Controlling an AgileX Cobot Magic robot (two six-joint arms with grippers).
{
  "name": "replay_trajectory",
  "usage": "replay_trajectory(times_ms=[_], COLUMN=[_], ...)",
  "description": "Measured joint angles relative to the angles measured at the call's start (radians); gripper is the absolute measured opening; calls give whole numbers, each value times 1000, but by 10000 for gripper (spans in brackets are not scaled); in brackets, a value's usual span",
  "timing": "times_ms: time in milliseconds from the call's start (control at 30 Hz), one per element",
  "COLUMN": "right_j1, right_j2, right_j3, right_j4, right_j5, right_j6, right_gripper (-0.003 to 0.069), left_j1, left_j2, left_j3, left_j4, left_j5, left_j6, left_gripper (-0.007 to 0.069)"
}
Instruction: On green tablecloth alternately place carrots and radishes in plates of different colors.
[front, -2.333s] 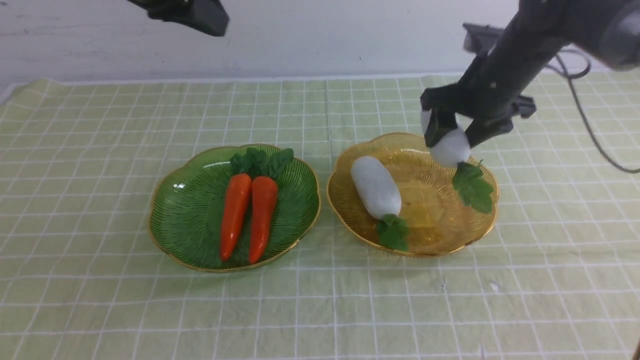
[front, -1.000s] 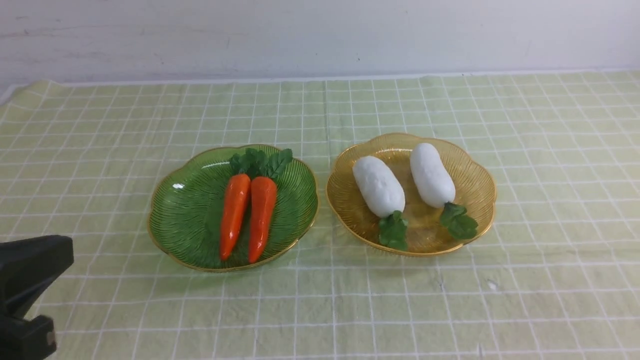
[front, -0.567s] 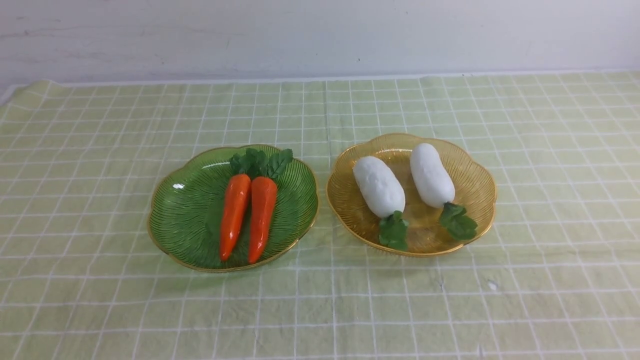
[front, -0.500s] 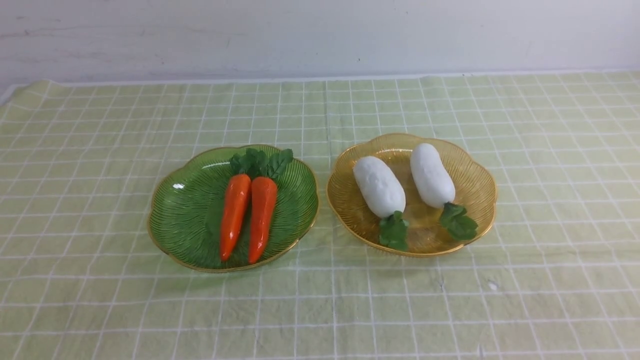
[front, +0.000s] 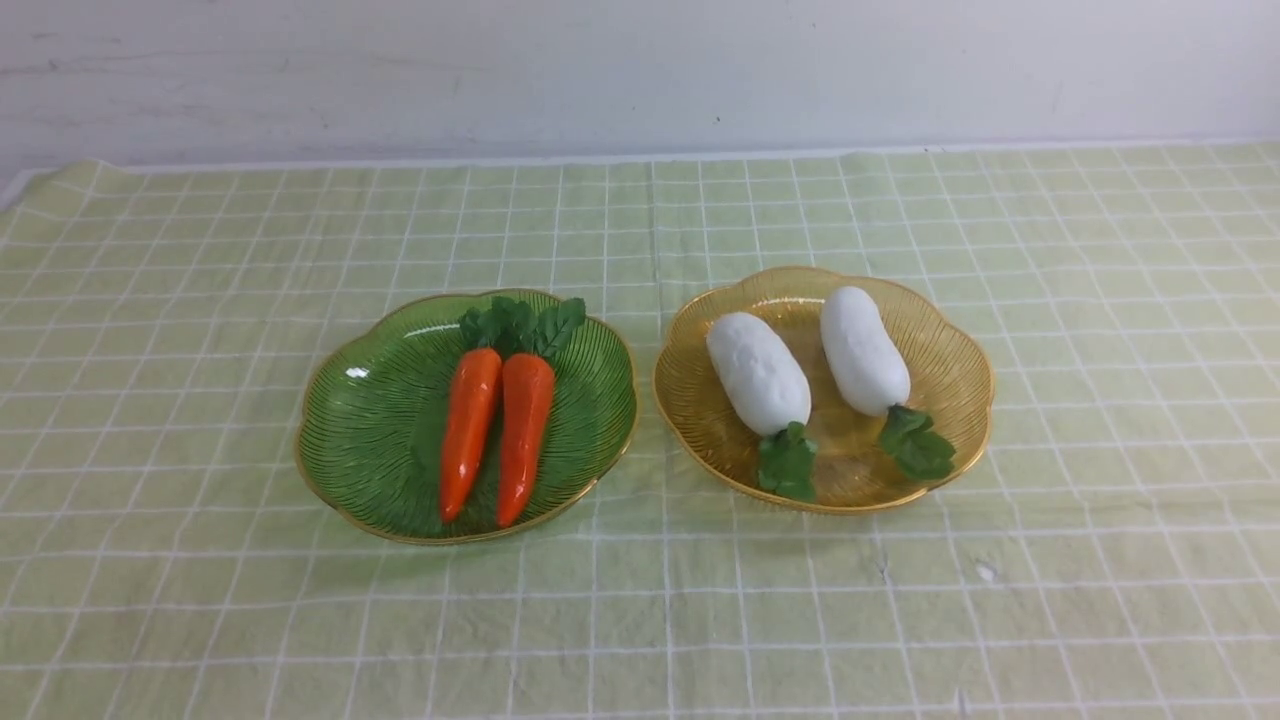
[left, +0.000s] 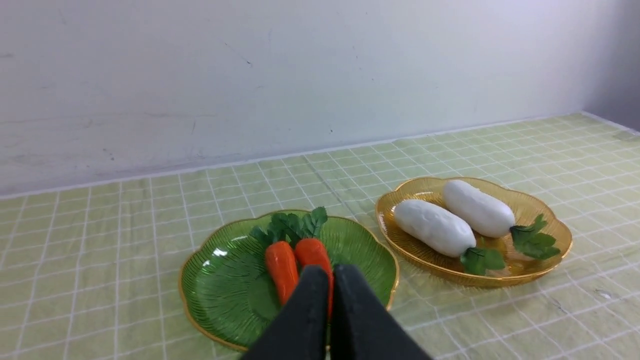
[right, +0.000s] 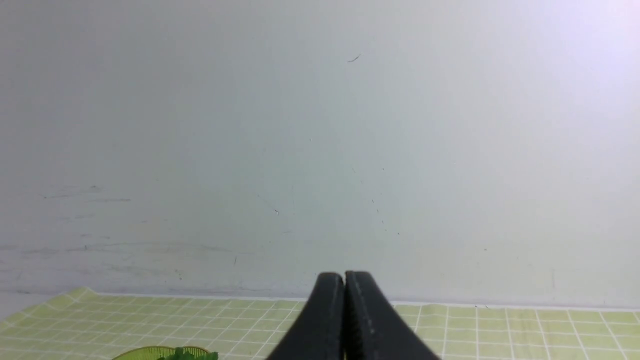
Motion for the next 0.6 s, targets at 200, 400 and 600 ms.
replay_trajectory(times_ms=[200, 400, 600], right_j1=[0, 0, 0], right_j2=[0, 0, -1], right_j3=[0, 0, 0], right_j4=[0, 0, -2], right_j5=[1, 2, 2], right_j6=[0, 0, 0], right_gripper=[-14, -14, -14], left_j1=[93, 147, 148], left_j2=[-49, -49, -49], left_j3=[198, 425, 497], left_j4=[100, 114, 114], left_j5=[-122, -198, -221], left_j6=[-25, -26, -27], left_gripper=[-8, -8, -8])
